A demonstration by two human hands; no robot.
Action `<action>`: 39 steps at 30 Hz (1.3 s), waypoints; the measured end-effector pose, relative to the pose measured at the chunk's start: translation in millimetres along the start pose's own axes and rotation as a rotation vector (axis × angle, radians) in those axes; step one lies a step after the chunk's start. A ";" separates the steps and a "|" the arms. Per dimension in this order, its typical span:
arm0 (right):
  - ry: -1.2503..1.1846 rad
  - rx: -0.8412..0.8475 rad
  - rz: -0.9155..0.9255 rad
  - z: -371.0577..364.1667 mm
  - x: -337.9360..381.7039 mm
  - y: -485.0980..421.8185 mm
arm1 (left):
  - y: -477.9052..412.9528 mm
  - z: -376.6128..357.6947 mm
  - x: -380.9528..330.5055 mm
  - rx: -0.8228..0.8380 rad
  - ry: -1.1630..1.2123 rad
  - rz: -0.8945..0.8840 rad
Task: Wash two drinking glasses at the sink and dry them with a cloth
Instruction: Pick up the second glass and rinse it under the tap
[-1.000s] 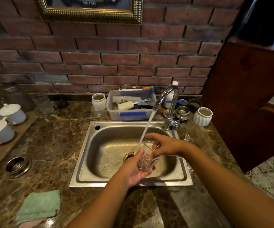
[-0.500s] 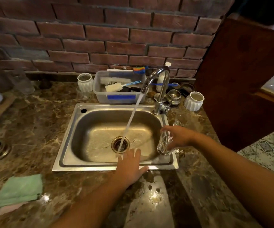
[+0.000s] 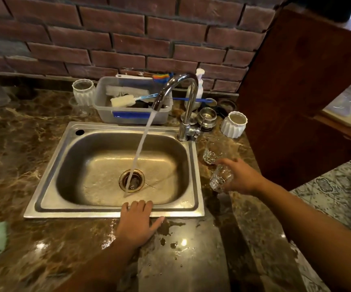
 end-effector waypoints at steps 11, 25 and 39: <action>0.078 0.070 0.009 -21.7 -15.1 -15.9 | 0.8 6.1 -1.3 -0.085 -0.010 0.014; 0.112 0.089 0.023 -35.7 -16.0 -21.1 | 0.1 10.1 -2.7 -0.064 -0.007 0.027; -0.105 -0.196 0.136 55.4 24.5 -57.4 | -2.4 5.7 0.0 -0.032 -0.001 0.047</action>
Point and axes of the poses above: each hand's wrist, its own y-axis away from the middle knuckle, its own z-axis out of the back of the hand, x = y × z, the point moved 10 cm from there along -y, towards the middle knuckle, and after that the axes turned 10 degrees about z, right-handed, at the moved point
